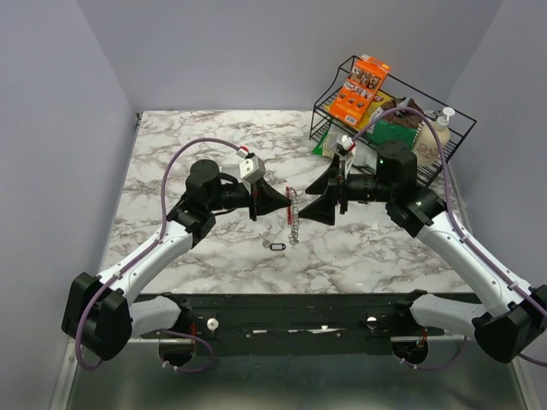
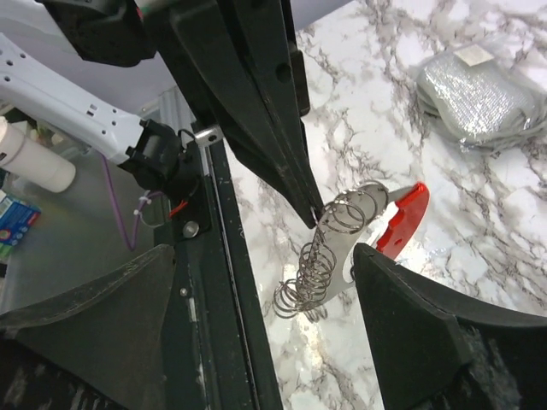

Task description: Put the keys on the keyring

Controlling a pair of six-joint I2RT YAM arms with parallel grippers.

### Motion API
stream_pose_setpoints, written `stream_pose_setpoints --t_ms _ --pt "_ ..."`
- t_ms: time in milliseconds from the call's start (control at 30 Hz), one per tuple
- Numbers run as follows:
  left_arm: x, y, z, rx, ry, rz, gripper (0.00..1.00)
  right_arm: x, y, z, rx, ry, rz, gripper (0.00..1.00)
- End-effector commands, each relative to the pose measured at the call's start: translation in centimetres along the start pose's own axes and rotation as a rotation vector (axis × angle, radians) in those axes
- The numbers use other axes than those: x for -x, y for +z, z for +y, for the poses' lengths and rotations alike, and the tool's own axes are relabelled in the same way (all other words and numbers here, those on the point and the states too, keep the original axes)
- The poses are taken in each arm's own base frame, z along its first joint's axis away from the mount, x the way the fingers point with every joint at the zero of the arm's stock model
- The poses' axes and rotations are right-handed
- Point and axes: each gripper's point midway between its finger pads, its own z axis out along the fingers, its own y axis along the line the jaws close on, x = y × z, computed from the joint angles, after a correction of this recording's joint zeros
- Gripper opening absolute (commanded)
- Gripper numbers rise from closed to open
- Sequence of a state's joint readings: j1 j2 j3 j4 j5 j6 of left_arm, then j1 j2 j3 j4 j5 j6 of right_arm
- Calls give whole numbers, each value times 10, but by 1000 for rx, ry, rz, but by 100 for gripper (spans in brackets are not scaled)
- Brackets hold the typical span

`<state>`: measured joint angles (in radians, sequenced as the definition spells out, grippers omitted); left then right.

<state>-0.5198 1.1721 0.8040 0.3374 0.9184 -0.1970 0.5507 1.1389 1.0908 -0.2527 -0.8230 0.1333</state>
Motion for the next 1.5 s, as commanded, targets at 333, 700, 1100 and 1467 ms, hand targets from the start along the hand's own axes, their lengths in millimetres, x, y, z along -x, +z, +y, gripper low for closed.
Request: stream_pose_setpoints --t_ms 333,700,1100,1467 --pt "2 -20 -5 87 306 6 0 27 -13 -6 -9 32 -100 95" --pt "6 -30 -11 120 439 -5 0 25 -7 -6 31 48 -87 95" --pt "15 -15 -9 104 268 -65 0 28 -7 8 130 15 -84 95" --pt "33 -3 -18 -1 109 -205 0 29 -5 18 214 18 -76 72"
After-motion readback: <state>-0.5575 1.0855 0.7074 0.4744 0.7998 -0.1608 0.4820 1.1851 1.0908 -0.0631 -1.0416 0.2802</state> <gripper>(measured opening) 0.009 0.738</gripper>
